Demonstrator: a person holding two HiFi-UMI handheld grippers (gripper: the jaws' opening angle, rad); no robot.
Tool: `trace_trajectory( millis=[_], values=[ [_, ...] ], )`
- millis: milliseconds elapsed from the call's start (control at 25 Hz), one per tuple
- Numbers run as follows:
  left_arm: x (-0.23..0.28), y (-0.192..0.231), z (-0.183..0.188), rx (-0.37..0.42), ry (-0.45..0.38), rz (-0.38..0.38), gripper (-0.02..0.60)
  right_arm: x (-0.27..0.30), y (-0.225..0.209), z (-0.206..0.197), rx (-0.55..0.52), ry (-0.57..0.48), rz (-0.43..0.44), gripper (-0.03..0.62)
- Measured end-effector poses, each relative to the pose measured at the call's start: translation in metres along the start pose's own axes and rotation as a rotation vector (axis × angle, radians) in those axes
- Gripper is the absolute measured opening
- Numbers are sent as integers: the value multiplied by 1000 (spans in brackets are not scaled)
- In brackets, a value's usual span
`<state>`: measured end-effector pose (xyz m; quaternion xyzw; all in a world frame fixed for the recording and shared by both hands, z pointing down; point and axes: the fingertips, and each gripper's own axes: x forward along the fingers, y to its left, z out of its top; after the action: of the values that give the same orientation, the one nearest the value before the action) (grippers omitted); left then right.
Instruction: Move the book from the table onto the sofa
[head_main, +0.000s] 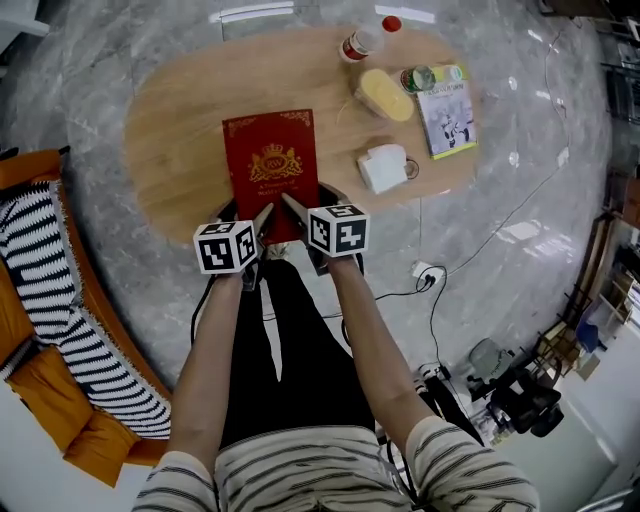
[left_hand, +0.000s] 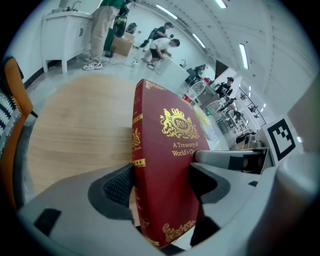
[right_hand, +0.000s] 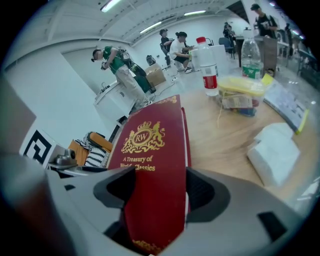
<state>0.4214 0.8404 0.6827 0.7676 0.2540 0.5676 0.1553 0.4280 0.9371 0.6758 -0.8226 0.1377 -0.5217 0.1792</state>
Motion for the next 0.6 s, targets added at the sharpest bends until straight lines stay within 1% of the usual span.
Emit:
trace_trajectory(
  millis=[240, 600],
  values=[
    [-37, -17, 6, 7, -7, -2, 354, -33, 23, 8, 1, -5, -2, 325],
    [-106, -45, 14, 20, -21, 19, 354, -88, 68, 21, 6, -22, 9, 325]
  ],
)
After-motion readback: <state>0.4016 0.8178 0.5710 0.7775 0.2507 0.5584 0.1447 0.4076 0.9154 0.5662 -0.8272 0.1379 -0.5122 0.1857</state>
